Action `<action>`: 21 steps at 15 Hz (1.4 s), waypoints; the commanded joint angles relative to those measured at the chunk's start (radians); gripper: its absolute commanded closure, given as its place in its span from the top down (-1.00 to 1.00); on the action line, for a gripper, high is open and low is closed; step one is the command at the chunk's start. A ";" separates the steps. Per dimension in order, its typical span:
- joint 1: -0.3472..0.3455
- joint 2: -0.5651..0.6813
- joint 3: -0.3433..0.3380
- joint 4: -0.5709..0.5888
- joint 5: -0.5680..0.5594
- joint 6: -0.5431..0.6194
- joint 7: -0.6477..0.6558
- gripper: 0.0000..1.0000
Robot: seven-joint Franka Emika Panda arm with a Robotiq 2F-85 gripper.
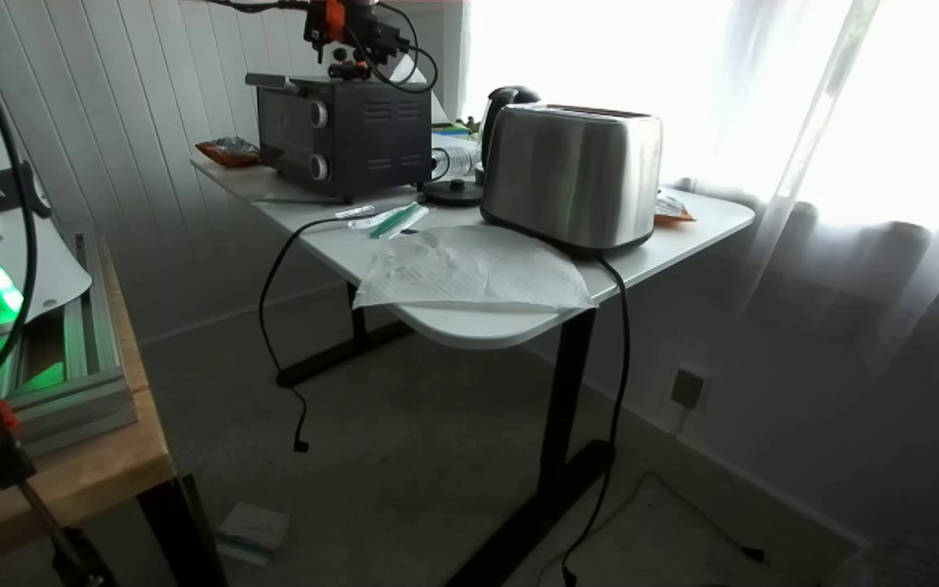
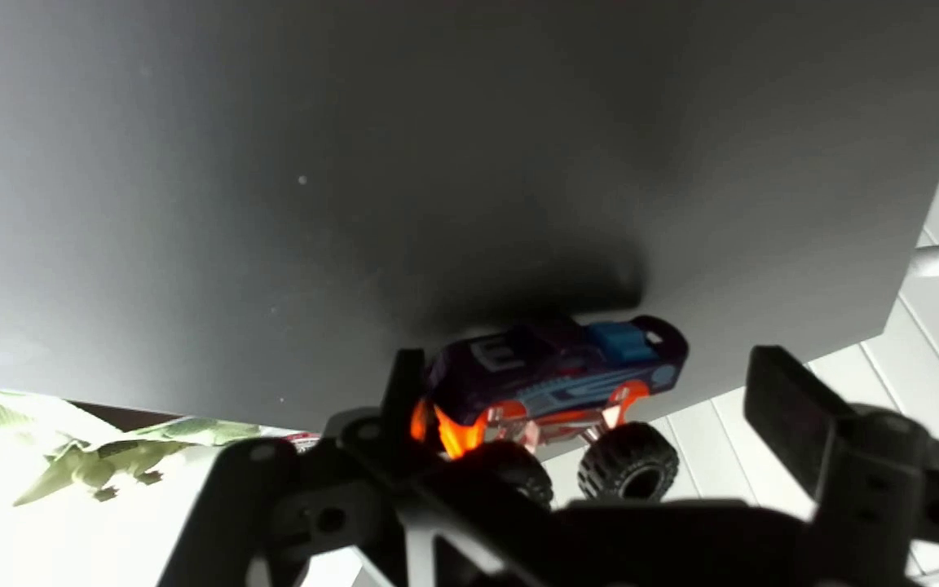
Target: Flip the toy car on top of the oven and then move it onto the tabletop next to the toaster
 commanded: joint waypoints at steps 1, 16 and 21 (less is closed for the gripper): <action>0.018 -0.042 0.007 -0.052 0.094 0.062 -0.087 1.00; 0.029 -0.031 0.007 -0.049 0.185 0.082 -0.100 0.03; 0.032 -0.051 0.009 -0.049 0.119 0.090 -0.043 0.03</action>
